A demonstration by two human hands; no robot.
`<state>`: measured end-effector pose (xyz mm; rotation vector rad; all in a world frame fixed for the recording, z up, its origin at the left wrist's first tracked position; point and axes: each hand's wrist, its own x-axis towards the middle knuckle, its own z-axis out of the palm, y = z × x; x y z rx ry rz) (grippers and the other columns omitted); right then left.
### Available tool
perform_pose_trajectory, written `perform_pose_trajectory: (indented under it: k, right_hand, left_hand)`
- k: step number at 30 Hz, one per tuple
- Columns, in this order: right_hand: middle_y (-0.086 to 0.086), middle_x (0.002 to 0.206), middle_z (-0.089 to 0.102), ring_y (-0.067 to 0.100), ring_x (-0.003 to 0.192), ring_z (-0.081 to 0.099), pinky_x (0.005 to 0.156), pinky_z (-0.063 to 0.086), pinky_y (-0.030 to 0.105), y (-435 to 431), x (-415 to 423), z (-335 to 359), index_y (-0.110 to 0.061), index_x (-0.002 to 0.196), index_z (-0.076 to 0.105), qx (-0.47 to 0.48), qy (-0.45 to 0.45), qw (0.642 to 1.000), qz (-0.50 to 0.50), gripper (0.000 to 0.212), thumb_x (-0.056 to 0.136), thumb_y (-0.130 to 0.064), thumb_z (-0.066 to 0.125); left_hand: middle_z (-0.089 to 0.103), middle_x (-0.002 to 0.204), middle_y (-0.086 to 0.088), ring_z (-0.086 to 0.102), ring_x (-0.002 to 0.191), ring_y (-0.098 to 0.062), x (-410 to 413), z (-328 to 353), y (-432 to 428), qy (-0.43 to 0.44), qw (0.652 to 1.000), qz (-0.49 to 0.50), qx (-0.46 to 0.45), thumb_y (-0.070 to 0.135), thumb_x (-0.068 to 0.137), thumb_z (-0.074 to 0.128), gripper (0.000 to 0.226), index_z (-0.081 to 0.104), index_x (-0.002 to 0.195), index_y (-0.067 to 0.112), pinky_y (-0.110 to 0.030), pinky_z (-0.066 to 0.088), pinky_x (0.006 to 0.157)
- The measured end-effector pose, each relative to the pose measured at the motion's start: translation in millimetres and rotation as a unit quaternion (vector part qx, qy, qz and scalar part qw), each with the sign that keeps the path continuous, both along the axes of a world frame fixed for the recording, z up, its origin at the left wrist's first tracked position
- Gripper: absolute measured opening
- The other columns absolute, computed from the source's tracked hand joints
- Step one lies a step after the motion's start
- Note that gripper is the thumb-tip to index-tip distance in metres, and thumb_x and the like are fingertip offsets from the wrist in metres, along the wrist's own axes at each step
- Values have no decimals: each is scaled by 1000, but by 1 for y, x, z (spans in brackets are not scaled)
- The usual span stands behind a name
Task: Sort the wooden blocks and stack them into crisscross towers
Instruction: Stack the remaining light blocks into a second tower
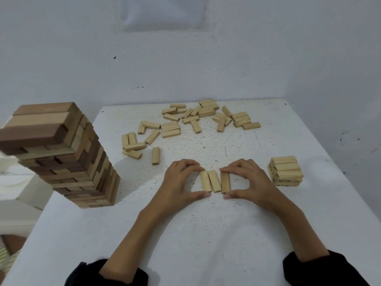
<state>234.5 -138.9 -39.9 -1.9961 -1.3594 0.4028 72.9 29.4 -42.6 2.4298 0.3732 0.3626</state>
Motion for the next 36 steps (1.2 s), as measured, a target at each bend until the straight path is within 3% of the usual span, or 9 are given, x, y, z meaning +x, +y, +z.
perform_pose_trajectory:
  k: [4, 10, 15, 18, 20, 24, 30, 36]
  right_hand:
    - [-25, 108, 49, -4, 102, 39, 84, 27, 5, 5, -6, -1, -38, 119, 56, 5, -13, 1000, -6, 61, 63, -45, 81]
    - [-24, 113, 44, 1, 107, 31, 90, 26, 9, 5, -7, 0, -38, 128, 49, -21, -22, 1000, 4, 78, 58, -63, 73]
    - [-22, 111, 43, 5, 108, 34, 97, 30, 23, 11, -1, 0, -43, 122, 50, -29, 12, 999, 18, 66, 60, -56, 72]
    - [-22, 106, 44, -1, 104, 35, 95, 31, 21, 16, 4, 2, -47, 115, 52, -36, 23, 998, 35, 59, 64, -48, 79]
    - [-23, 106, 44, -3, 105, 35, 92, 30, 19, 17, 3, 2, -48, 114, 51, -35, 9, 999, 39, 58, 63, -53, 79]
    - [-25, 104, 43, -5, 103, 35, 88, 25, 13, 19, -1, 1, -49, 113, 50, -28, -22, 999, 40, 58, 58, -66, 58]
    - [-23, 103, 44, -2, 103, 37, 87, 32, 15, 16, -4, 4, -39, 116, 56, -5, -18, 999, 46, 59, 60, -58, 61]
    - [-21, 105, 44, 1, 105, 35, 88, 29, 11, 5, -3, 22, -40, 116, 54, 30, -18, 999, 29, 54, 63, -45, 67]
  left_hand:
    - [44, 118, 22, 34, 116, 0, 1, -1, -1, -8, 1000, -1, 19, 70, 64, 57, 69, 59, 121, 31, -14, 23, 99]
    - [44, 116, 24, 36, 115, 0, 2, -1, 1, -10, 1000, 1, 18, 72, 62, 58, 72, 59, 121, 32, -18, 24, 100]
    - [42, 115, 30, 35, 113, 3, 4, -2, 0, -20, 1000, 6, 9, 72, 61, 59, 67, 60, 117, 35, -15, 20, 99]
    - [44, 115, 28, 38, 112, 1, 5, -2, 0, -19, 1000, 4, 8, 70, 61, 60, 64, 61, 113, 35, -22, 25, 99]
    - [46, 114, 26, 39, 111, 0, 5, -2, 1, -24, 1000, 5, 6, 68, 60, 61, 61, 61, 111, 34, -25, 26, 99]
    - [46, 113, 26, 37, 111, 5, 6, -3, 1, -34, 999, 2, 9, 66, 58, 64, 58, 61, 107, 36, -24, 25, 97]
    - [49, 112, 25, 40, 112, 1, 6, 1, -1, -56, 998, -9, -1, 62, 59, 70, 57, 63, 106, 31, -35, 37, 97]
    - [52, 111, 18, 41, 110, 0, 15, 17, -5, -97, 995, -31, 18, 60, 62, 69, 56, 64, 107, 27, -34, 39, 94]
